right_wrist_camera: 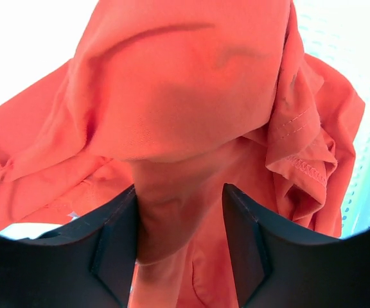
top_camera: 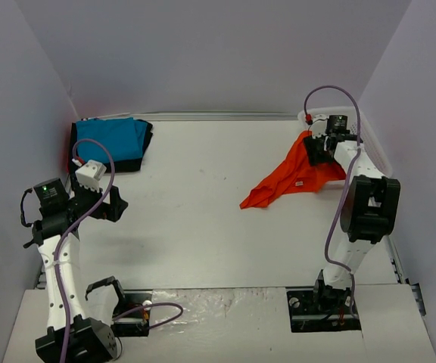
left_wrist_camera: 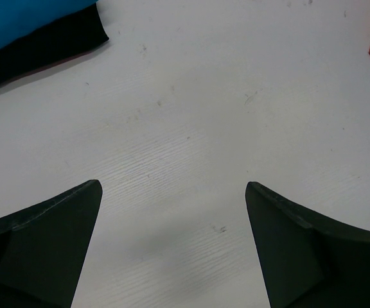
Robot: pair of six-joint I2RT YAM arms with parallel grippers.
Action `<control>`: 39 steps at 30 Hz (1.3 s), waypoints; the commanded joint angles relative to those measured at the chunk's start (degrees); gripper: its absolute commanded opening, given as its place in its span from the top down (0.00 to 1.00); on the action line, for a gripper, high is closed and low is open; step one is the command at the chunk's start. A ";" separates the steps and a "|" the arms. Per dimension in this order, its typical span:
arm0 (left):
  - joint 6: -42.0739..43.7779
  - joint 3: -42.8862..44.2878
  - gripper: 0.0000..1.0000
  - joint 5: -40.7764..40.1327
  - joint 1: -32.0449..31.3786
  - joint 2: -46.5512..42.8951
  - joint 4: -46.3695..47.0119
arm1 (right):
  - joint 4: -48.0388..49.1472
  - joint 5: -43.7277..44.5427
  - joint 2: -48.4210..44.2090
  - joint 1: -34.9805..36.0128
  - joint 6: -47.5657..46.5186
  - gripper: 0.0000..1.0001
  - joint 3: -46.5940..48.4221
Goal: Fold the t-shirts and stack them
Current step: Move the tshirt to the center of the board
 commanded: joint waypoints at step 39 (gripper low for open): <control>1.04 2.25 0.06 0.96 0.55 0.10 -0.15 | -8.43 -3.87 -16.56 13.97 0.08 1.00 13.47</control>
